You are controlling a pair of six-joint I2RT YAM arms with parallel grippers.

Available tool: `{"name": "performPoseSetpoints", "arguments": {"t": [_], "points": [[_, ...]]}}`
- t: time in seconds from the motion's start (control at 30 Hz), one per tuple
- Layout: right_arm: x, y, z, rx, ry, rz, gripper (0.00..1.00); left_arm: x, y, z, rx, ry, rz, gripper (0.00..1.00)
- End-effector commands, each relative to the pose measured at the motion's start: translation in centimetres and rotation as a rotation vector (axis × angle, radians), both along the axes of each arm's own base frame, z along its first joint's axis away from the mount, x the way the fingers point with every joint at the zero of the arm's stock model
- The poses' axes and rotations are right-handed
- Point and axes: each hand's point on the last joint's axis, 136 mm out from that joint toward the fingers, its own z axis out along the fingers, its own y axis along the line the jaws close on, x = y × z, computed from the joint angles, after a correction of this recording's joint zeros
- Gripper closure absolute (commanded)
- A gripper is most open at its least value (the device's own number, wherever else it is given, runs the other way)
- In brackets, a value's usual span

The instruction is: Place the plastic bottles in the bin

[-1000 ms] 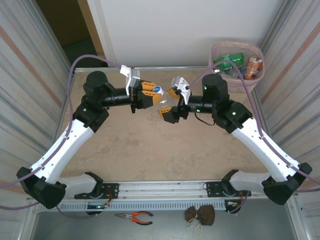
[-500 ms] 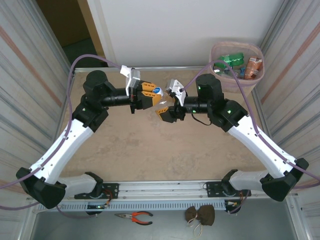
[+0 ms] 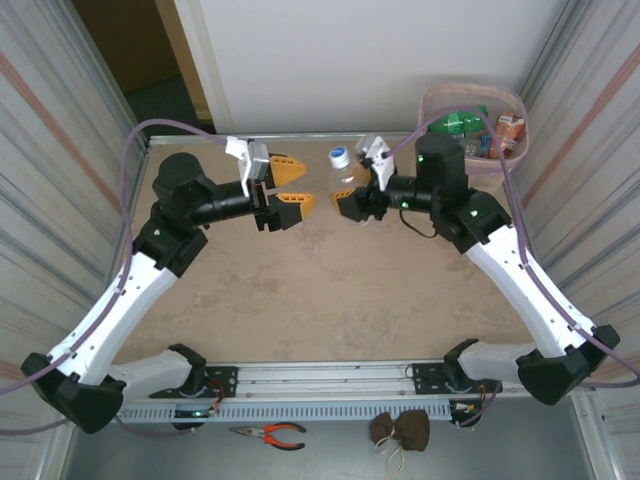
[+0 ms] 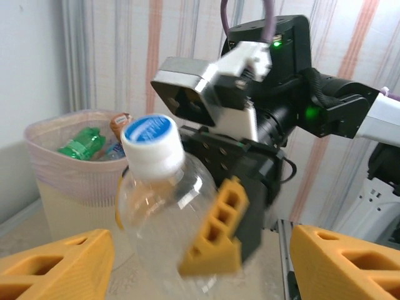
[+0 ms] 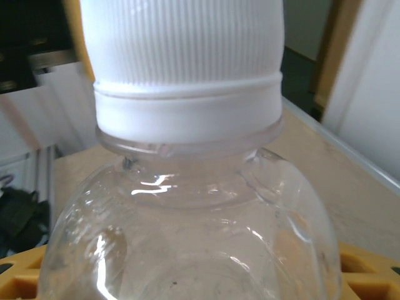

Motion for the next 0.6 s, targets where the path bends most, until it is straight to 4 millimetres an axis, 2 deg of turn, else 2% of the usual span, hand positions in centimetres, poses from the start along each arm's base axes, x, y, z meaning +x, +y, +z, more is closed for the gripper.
{"name": "performPoseSetpoints", "arguments": {"t": [0.0, 0.2, 0.3, 0.43, 0.57], "points": [[2.0, -3.3, 3.6, 0.100, 0.006, -0.131, 0.48, 0.2, 0.7, 0.7, -0.023, -0.048, 0.069, 0.25], [7.6, -9.9, 5.8, 0.221, 0.090, -0.381, 0.50, 0.3, 0.8, 0.4, -0.021, -0.037, 0.080, 0.25], [11.1, -14.5, 6.5, 0.322, 0.165, -0.575, 0.54, 0.5, 0.8, 0.1, -0.020, -0.029, 0.083, 0.25], [15.2, -20.7, 6.3, 0.468, 0.256, -0.849, 0.57, 0.6, 0.7, -0.2, -0.019, -0.024, 0.083, 0.25], [17.8, -25.3, 5.4, 0.542, 0.250, -1.064, 0.60, 0.8, 0.6, -0.5, -0.017, -0.019, 0.083, 0.25]]}}
